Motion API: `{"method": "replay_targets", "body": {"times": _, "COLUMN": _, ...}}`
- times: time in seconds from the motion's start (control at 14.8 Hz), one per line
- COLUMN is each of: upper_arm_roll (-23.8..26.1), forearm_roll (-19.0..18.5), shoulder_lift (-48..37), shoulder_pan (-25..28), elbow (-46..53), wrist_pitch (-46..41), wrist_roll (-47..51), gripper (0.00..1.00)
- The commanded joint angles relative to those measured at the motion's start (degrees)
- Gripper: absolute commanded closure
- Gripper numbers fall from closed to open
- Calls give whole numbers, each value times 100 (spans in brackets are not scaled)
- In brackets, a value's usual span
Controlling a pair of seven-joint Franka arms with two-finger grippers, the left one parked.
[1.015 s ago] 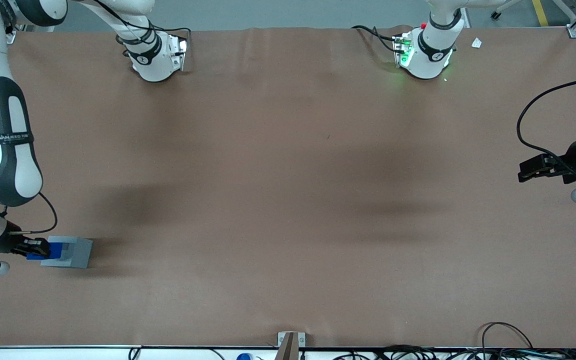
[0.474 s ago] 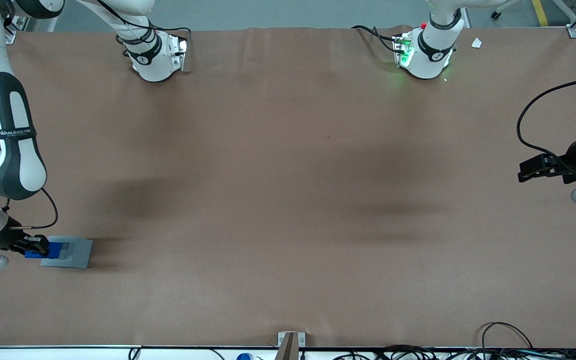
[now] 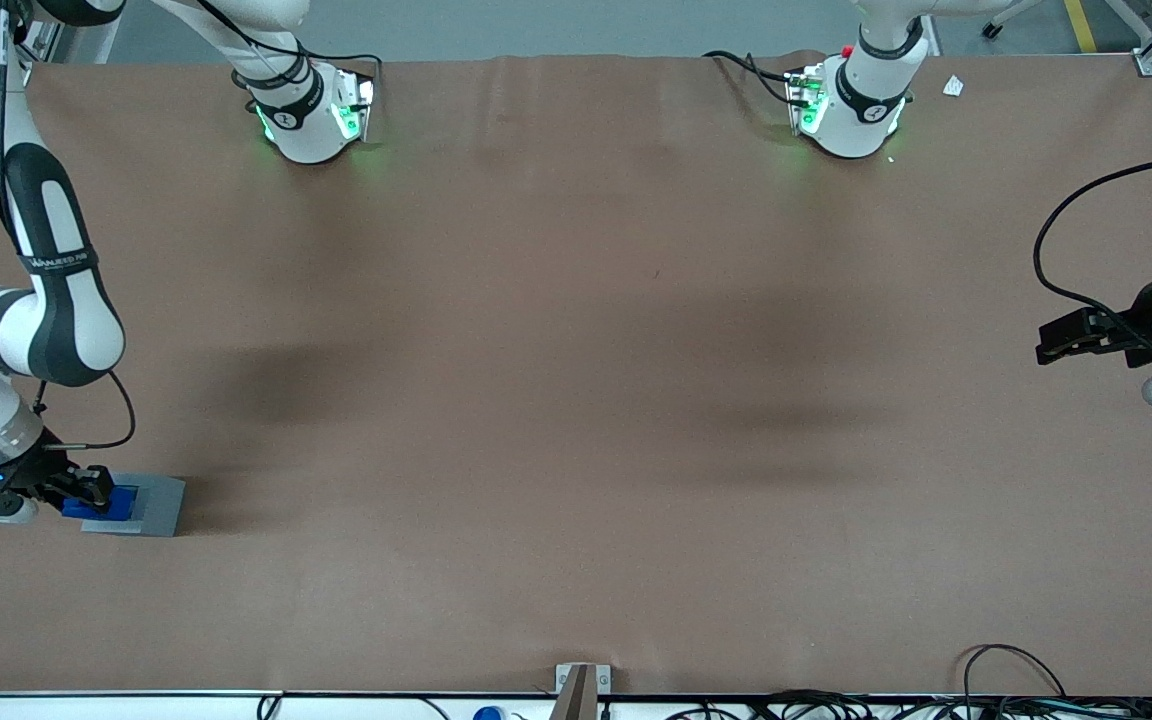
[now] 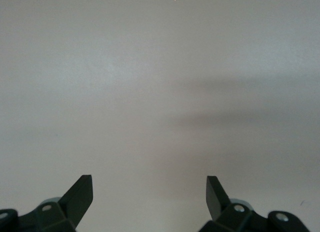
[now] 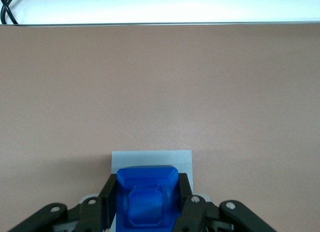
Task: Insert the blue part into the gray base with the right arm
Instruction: 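Press the blue block down into the gray base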
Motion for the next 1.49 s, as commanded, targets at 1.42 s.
{"method": "replay_targets", "body": {"times": 1.42, "upper_arm_roll": 140, "forearm_roll": 584, "shoulder_lift": 56, "shoulder_pan": -245, "elbow": 448, "wrist_pitch": -829, "wrist_roll": -406, "gripper": 100}}
